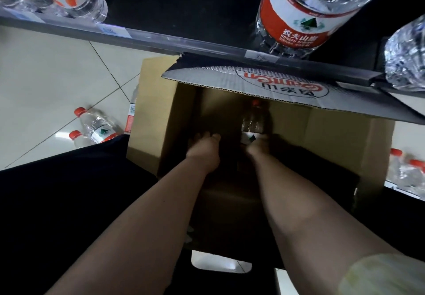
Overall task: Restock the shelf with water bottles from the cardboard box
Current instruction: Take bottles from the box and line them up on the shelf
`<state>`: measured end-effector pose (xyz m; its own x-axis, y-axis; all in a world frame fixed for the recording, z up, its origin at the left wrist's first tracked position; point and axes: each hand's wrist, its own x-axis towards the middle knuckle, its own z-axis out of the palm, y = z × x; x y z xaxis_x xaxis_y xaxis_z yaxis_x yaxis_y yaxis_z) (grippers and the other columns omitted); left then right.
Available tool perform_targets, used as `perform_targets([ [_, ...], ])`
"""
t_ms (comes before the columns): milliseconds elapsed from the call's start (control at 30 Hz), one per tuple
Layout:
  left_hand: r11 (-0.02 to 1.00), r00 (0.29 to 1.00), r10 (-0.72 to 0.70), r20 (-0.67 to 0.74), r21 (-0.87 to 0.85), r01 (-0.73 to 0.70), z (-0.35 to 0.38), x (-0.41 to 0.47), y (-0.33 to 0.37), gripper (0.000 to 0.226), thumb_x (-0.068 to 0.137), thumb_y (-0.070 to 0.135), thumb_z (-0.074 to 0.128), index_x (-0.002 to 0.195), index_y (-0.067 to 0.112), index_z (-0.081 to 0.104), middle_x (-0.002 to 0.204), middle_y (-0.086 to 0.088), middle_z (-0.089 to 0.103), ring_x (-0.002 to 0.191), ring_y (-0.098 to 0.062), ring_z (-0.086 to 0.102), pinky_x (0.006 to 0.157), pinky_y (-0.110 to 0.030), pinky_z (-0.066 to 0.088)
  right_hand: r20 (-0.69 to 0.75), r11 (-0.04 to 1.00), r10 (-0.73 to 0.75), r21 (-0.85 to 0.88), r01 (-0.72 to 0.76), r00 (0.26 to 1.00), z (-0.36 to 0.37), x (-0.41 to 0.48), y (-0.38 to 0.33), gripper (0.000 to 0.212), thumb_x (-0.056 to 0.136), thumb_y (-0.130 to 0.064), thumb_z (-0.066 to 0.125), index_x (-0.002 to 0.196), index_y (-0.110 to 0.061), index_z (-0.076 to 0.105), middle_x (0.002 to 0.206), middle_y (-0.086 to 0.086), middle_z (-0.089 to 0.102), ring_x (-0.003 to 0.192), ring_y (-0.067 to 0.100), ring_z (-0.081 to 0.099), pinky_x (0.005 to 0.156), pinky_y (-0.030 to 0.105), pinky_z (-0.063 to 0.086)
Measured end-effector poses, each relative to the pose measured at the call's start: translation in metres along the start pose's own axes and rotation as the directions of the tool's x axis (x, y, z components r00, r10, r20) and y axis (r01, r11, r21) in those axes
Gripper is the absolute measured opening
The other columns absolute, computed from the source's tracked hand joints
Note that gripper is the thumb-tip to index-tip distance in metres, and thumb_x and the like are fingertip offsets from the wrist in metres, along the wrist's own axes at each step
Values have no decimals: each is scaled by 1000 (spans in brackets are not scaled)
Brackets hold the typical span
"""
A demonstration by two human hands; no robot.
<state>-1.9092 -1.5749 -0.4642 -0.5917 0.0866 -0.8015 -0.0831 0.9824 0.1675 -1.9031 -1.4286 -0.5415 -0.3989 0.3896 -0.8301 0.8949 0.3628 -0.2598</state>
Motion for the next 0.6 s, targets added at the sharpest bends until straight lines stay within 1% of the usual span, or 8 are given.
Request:
perform_targets([
  [100,970,998,-64,9,-233,64,-1,3,-7,58,89,13,60,142,27,40,142,-8,42,131,-31,39,107,-43,38,72,995,-17,-94,24,997,-16,-2,1,80,80,-18,76,145,-7,31,143,15,44,128,31,47,100,32,40],
  [200,928,995,-91,-43,-367,69,-9,-2,-5,56,86,12,62,139,25,46,133,-8,53,121,-27,52,97,-35,46,156,988,-68,-127,89,985,-32,-12,-2,90,77,-20,79,149,-20,24,143,8,45,126,31,49,94,34,44],
  [300,918,988,-102,-115,-393,49,-21,-17,0,54,83,15,63,135,22,51,129,-9,59,119,-29,56,97,-32,47,155,963,-145,-203,175,977,-49,-36,-4,87,70,-33,83,141,-18,34,135,9,52,117,31,55,84,32,46],
  [367,923,980,-123,-154,-381,56,-28,-34,5,52,82,21,62,133,26,53,130,-8,59,120,-32,54,100,-39,46,140,946,-208,-222,235,968,-62,-59,-5,85,65,-38,84,135,-18,39,129,8,56,112,31,57,86,33,48],
  [400,930,976,-135,-168,-363,67,-31,-44,8,50,82,24,60,132,27,52,131,-8,58,122,-33,52,101,-43,45,136,940,-234,-222,260,963,-69,-72,-5,83,64,-38,84,132,-18,41,126,7,57,110,30,58,88,33,48],
  [467,942,968,-147,-202,-328,74,-38,-68,15,49,84,29,58,132,28,51,132,-7,55,125,-33,48,101,-45,41,135,932,-286,-190,309,949,-83,-99,-5,78,63,-33,85,128,-19,44,119,3,59,105,26,58,88,33,48],
  [533,947,961,-131,-245,-317,48,-45,-93,24,46,84,31,55,130,27,52,131,-6,56,125,-33,48,100,-44,40,128,920,-348,-143,364,929,-97,-128,-4,71,60,-26,87,120,-21,48,110,1,62,94,21,59,79,29,49],
  [600,945,953,-106,-284,-327,8,-52,-117,32,44,83,33,54,127,28,54,128,-5,59,123,-32,50,100,-42,41,116,905,-405,-94,416,907,-111,-157,-6,66,59,-21,86,114,-21,50,104,0,64,81,14,60,68,26,48],
])
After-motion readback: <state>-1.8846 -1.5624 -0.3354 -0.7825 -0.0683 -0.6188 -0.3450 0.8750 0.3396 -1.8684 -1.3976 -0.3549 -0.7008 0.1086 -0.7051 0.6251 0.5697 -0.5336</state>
